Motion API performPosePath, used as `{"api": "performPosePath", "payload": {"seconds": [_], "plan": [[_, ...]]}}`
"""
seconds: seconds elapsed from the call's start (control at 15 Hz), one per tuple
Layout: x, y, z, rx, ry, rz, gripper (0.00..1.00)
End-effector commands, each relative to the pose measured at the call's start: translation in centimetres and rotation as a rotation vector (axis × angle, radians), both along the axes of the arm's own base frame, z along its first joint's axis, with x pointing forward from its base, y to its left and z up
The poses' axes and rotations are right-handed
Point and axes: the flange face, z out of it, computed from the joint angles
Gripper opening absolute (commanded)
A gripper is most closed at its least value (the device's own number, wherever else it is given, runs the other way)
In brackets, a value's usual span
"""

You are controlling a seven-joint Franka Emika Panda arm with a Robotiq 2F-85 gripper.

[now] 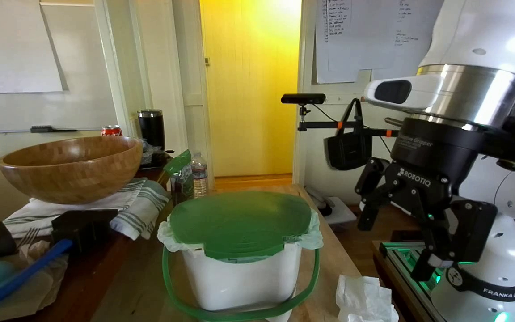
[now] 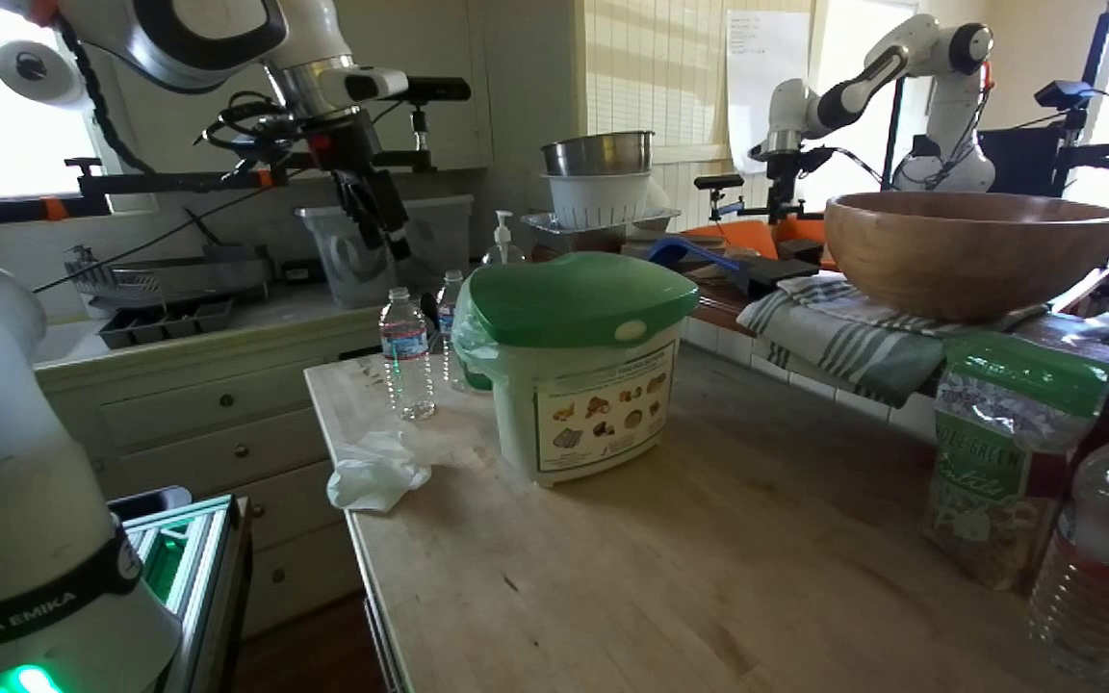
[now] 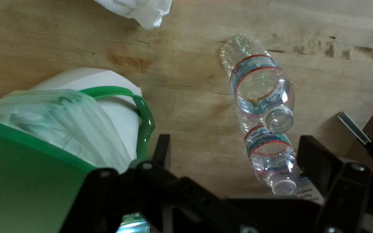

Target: Slightly rotate the bin and push it to the right

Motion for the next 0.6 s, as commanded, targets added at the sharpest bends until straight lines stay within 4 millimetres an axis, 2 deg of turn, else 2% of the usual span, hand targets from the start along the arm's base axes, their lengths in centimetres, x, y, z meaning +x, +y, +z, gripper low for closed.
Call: {"api": "performPosePath", "payload": {"seconds": [0.0, 0.07, 0.13, 0.53], "plan": [[1.13, -0.50, 0.67, -0.014, -0.026, 0.017, 1.00], [1.25, -0.61, 0.84, -0.015, -0.034, 0.009, 1.00], [0.46, -0.32, 0.73, -0.006, -0.015, 0.005, 1.00], [0.71, -0.49, 1.01, -0.035, -0.050, -0.007, 1.00]]}}
